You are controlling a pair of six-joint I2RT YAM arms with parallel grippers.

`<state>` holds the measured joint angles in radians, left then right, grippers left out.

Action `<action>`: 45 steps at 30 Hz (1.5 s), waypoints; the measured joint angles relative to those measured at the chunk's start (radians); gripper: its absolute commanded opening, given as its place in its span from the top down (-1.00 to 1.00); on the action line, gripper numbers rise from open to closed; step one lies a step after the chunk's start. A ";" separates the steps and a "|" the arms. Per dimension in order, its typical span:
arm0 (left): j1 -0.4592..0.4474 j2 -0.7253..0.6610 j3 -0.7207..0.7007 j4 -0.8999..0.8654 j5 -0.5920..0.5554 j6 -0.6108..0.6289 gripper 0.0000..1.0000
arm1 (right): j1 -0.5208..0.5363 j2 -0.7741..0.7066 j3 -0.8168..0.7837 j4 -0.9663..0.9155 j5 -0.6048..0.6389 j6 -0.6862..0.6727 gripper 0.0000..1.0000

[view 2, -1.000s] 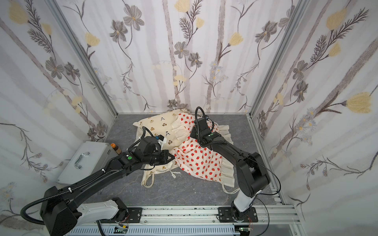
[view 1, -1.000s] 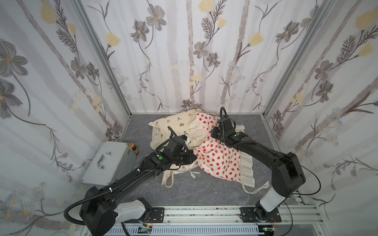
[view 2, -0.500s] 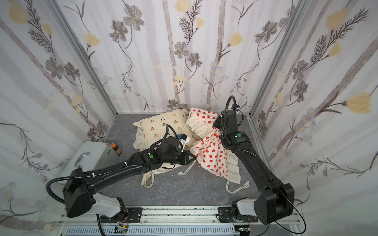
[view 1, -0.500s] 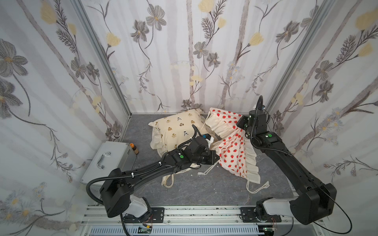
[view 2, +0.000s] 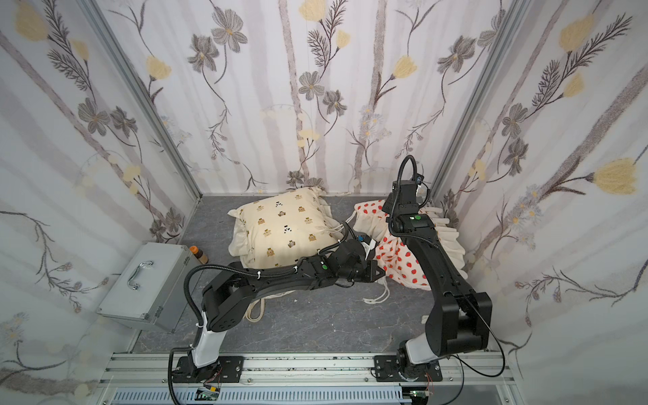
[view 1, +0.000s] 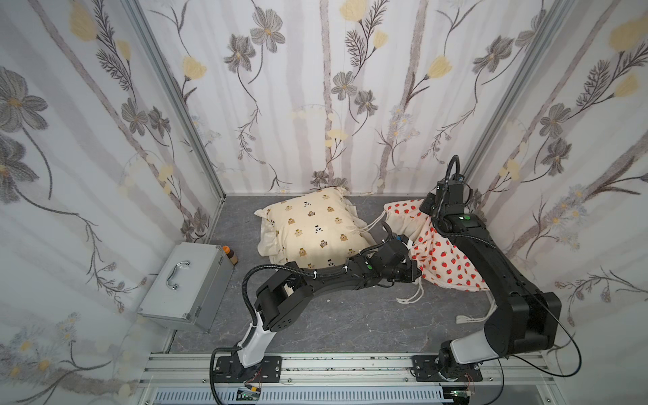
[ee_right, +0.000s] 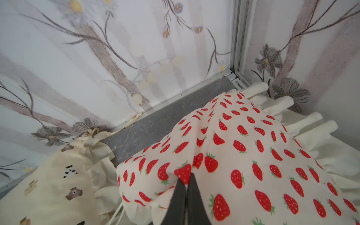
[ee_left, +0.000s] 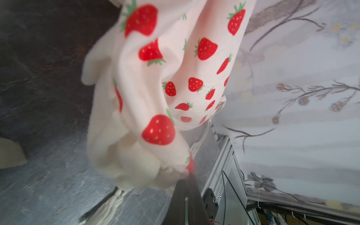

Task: Zip up pillowcases
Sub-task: Move the pillowcase to the center of the board, then adjust the pillowcase at the center of the board.

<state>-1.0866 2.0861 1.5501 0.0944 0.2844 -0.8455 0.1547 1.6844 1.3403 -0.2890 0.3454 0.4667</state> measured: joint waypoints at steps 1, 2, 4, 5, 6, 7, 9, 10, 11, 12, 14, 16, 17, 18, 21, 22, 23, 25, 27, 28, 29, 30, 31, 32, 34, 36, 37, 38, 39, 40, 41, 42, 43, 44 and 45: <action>0.003 0.008 0.001 -0.007 -0.002 -0.002 0.53 | -0.003 0.020 0.000 0.000 -0.003 0.000 0.52; 0.007 0.012 0.002 -0.013 -0.003 -0.003 0.35 | -0.006 0.034 0.001 0.001 -0.009 0.000 0.43; 0.010 0.006 -0.004 -0.024 -0.003 -0.003 0.01 | -0.009 0.045 0.010 0.001 -0.027 0.000 0.13; 0.010 -0.010 -0.024 -0.025 -0.003 -0.002 -0.08 | -0.009 0.043 0.014 0.002 -0.038 0.000 -0.04; 0.012 -0.039 -0.053 -0.034 -0.010 -0.003 -0.11 | -0.008 0.034 0.016 0.005 -0.046 0.000 -0.11; 0.014 -0.068 -0.080 -0.049 -0.016 0.001 -0.14 | -0.008 0.024 0.017 0.007 -0.064 0.000 -0.15; 0.019 -0.150 -0.145 -0.063 -0.027 0.014 -0.22 | -0.007 -0.005 0.019 0.006 -0.092 0.000 -0.26; 0.022 -0.193 -0.174 -0.073 -0.039 0.023 -0.28 | -0.006 -0.020 0.019 0.006 -0.106 0.000 -0.32; 0.026 -0.242 -0.203 -0.087 -0.054 0.034 -0.31 | -0.004 -0.040 0.019 0.005 -0.129 0.000 -0.36; 0.028 -0.296 -0.237 -0.100 -0.073 0.043 -0.33 | 0.002 -0.058 0.019 0.005 -0.146 0.000 -0.39; 0.036 -0.396 -0.299 -0.138 -0.114 0.066 -0.36 | 0.021 -0.092 0.006 0.006 -0.165 0.000 -0.44; 0.051 -0.496 -0.362 -0.209 -0.153 0.088 -0.36 | 0.056 -0.132 -0.020 -0.006 -0.200 0.001 -0.45; 0.061 -0.546 -0.389 -0.256 -0.171 0.095 -0.38 | 0.081 -0.150 -0.036 -0.008 -0.215 0.002 -0.47; 0.074 -0.605 -0.423 -0.311 -0.201 0.112 -0.41 | 0.109 -0.164 -0.054 -0.007 -0.224 0.004 -0.48; 0.108 -0.771 -0.506 -0.473 -0.280 0.130 -0.42 | 0.182 -0.189 -0.109 -0.013 -0.267 0.016 -0.48; 0.123 -0.823 -0.530 -0.530 -0.294 0.136 -0.42 | 0.210 -0.198 -0.137 -0.015 -0.284 0.023 -0.48; 0.137 -0.870 -0.551 -0.583 -0.312 0.136 -0.42 | 0.236 -0.206 -0.161 -0.013 -0.295 0.033 -0.48; 0.172 -0.969 -0.595 -0.706 -0.354 0.134 -0.42 | 0.315 -0.217 -0.215 -0.016 -0.302 0.063 -0.48; 0.214 -1.044 -0.635 -0.808 -0.385 0.125 -0.42 | 0.394 -0.220 -0.257 -0.006 -0.323 0.086 -0.48; 0.233 -1.072 -0.658 -0.857 -0.393 0.116 -0.42 | 0.439 -0.224 -0.285 0.003 -0.330 0.103 -0.47; 0.248 -1.090 -0.678 -0.895 -0.395 0.111 -0.41 | 0.472 -0.226 -0.308 0.013 -0.341 0.120 -0.46; 0.264 -1.105 -0.700 -0.935 -0.396 0.106 -0.40 | 0.510 -0.227 -0.334 0.024 -0.353 0.142 -0.46; 0.276 -1.117 -0.722 -0.972 -0.396 0.098 -0.38 | 0.548 -0.224 -0.357 0.037 -0.355 0.163 -0.46; 0.282 -1.126 -0.739 -0.993 -0.398 0.087 -0.37 | 0.579 -0.219 -0.370 0.045 -0.356 0.180 -0.46; 0.288 -1.149 -0.781 -1.012 -0.391 0.076 -0.36 | 0.653 -0.193 -0.399 0.088 -0.370 0.215 -0.46; 0.302 -1.151 -0.806 -1.018 -0.382 0.058 -0.35 | 0.698 -0.162 -0.424 0.122 -0.410 0.245 -0.45; 0.309 -1.143 -0.817 -1.019 -0.384 0.052 -0.35 | 0.706 -0.150 -0.439 0.139 -0.417 0.264 -0.45; 0.310 -1.131 -0.825 -1.017 -0.386 0.047 -0.34 | 0.708 -0.143 -0.452 0.154 -0.417 0.277 -0.45; 0.313 -1.109 -0.834 -1.014 -0.387 0.041 -0.34 | 0.709 -0.135 -0.468 0.174 -0.416 0.293 -0.46; 0.317 -1.084 -0.842 -1.009 -0.388 0.040 -0.34 | 0.710 -0.127 -0.478 0.186 -0.415 0.306 -0.46; 0.321 -1.065 -0.848 -1.001 -0.393 0.040 -0.34 | 0.710 -0.118 -0.481 0.195 -0.416 0.315 -0.46; 0.323 -1.053 -0.852 -0.995 -0.401 0.040 -0.34 | 0.709 -0.109 -0.482 0.206 -0.417 0.318 -0.46; 0.328 -1.040 -0.858 -0.977 -0.408 0.042 -0.33 | 0.708 -0.103 -0.482 0.217 -0.419 0.325 -0.46; 0.336 -1.031 -0.866 -0.956 -0.410 0.048 -0.31 | 0.706 -0.092 -0.481 0.225 -0.422 0.331 -0.46; 0.348 -1.020 -0.875 -0.933 -0.410 0.067 -0.29 | 0.701 -0.077 -0.478 0.240 -0.422 0.333 -0.46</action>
<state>-0.7387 1.0664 0.6746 -0.8391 -0.1261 -0.7788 0.8555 1.6070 0.8619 -0.0494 -0.0765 0.7994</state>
